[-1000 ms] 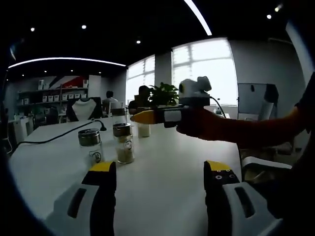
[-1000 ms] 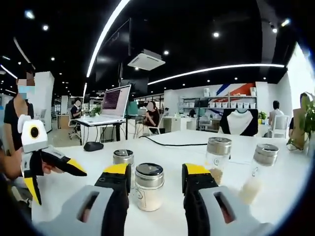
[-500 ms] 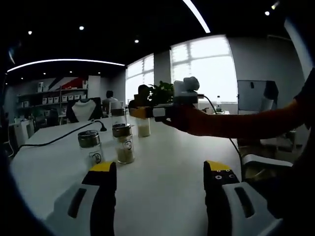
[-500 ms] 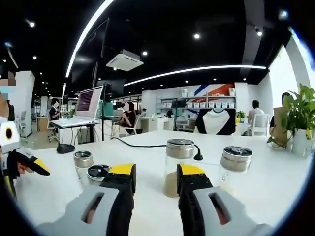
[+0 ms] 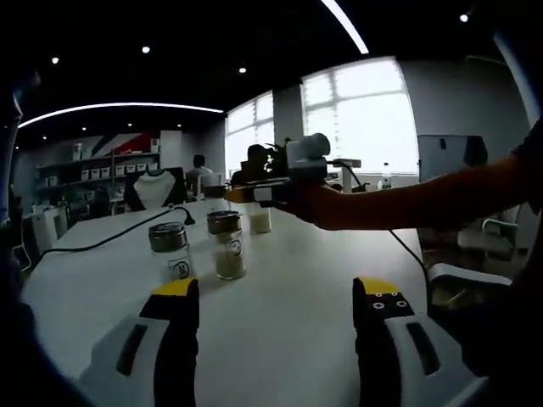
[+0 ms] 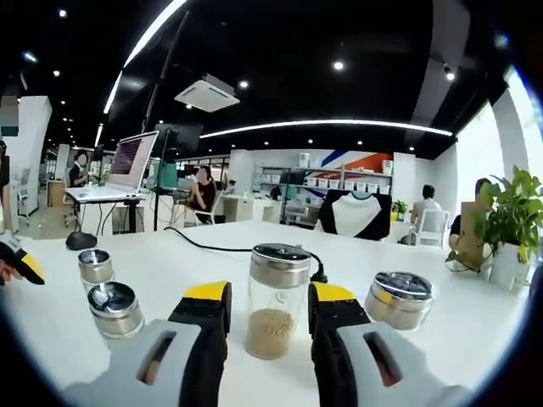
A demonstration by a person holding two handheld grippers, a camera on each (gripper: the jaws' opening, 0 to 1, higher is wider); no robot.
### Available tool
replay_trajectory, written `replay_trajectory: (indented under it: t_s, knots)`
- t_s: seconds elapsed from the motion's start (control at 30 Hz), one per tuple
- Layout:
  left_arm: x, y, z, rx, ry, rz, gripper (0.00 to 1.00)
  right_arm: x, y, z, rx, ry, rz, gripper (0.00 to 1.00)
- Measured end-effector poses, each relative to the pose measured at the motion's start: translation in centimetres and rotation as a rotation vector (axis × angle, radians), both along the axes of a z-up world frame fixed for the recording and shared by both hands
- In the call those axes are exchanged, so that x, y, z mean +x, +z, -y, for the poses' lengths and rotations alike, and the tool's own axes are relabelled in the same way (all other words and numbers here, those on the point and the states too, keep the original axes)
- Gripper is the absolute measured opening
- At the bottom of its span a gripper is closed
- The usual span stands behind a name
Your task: Rotate the seasoning bottle until the label or dispensing opening points toward the visible target arrow and the bottle remains upright within the marked orientation range
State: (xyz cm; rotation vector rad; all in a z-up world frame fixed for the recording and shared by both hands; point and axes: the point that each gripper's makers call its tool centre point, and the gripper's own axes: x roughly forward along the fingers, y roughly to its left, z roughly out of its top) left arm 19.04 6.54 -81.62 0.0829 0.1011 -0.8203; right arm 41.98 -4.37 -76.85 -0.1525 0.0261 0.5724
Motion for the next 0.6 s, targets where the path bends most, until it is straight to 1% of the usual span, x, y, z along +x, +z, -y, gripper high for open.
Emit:
replay_trajectory:
  t_s: [0.1,0.2,0.23,0.3,0.47,0.57,0.6]
  knots:
    - [0.2,-0.3,-0.4,0.022,0.015,-0.002,0.77,0.4,-0.3,-0.4,-0.036,-0.004,0.000,0.36]
    - [0.3,-0.3,-0.5,0.010,0.017,-0.008,0.78,0.8,-0.6,-0.6,-0.053,-0.006,-0.014,0.38]
    - [0.2,-0.2,-0.5,0.008,0.014,-0.009,0.78,1.0,-0.6,-0.6,-0.065,-0.018,-0.004,0.38]
    - [0.2,-0.1,-0.5,0.013,0.015,-0.003,0.78,1.5,-0.4,-0.5,-0.046,-0.030,-0.012,0.38]
    - [0.3,0.0,-0.9,0.012,0.028,-0.003,0.77,2.7,-0.5,-1.0,-0.048,-0.058,-0.018,0.38]
    - [0.4,0.0,-1.1,0.016,0.032,-0.002,0.77,3.3,-0.4,-1.1,-0.030,-0.071,-0.024,0.38]
    - [0.4,-0.1,-1.3,0.016,0.035,-0.005,0.77,3.7,-0.6,-1.0,-0.024,-0.087,-0.033,0.38]
